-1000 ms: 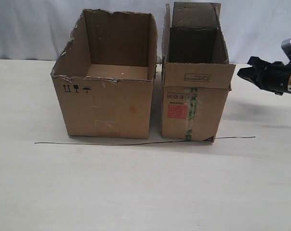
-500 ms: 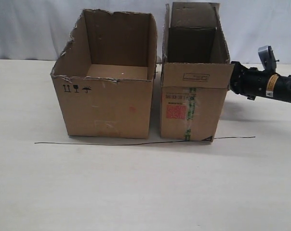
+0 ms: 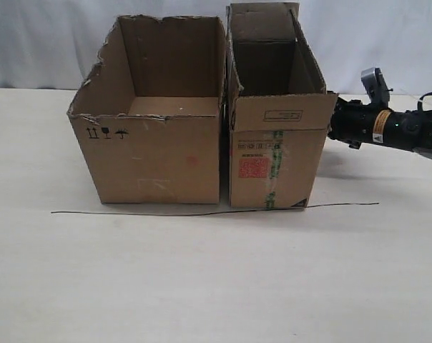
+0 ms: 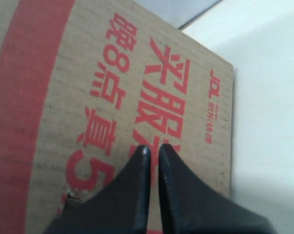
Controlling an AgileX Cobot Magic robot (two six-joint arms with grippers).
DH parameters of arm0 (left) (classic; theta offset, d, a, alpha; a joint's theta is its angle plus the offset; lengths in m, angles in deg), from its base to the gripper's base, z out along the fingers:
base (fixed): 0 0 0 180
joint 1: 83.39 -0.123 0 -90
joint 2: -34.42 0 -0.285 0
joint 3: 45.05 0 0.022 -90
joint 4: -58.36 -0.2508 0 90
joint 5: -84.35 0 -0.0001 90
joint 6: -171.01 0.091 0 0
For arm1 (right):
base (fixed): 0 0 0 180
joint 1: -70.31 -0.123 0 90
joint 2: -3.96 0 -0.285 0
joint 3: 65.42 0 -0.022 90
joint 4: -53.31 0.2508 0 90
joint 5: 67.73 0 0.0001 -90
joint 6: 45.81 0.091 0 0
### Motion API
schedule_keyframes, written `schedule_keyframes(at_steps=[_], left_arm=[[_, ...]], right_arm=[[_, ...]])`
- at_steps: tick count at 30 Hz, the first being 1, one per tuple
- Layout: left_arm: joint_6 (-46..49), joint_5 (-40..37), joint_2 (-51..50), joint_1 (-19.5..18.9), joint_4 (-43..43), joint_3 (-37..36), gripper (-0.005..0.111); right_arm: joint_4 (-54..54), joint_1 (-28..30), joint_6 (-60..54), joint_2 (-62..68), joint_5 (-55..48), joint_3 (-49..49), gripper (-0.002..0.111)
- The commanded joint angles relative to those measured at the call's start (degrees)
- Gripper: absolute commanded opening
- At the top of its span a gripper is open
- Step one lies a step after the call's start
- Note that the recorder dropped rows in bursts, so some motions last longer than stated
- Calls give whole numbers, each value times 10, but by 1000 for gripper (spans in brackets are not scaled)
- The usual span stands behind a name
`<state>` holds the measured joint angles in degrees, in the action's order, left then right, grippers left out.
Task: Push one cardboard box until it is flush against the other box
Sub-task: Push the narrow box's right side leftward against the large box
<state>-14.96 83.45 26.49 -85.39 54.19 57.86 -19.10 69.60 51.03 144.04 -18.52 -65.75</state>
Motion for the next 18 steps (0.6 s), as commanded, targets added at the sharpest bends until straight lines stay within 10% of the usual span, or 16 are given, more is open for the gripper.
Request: schedule_keyframes(at_steps=[1, 18], left_arm=[[-3, 4, 1, 0, -3, -1, 0], [-3, 4, 1, 0, -3, -1, 0]], right_arm=[[10, 0, 3, -2, 2, -4, 5], [11, 66, -47, -56, 108, 160, 5]])
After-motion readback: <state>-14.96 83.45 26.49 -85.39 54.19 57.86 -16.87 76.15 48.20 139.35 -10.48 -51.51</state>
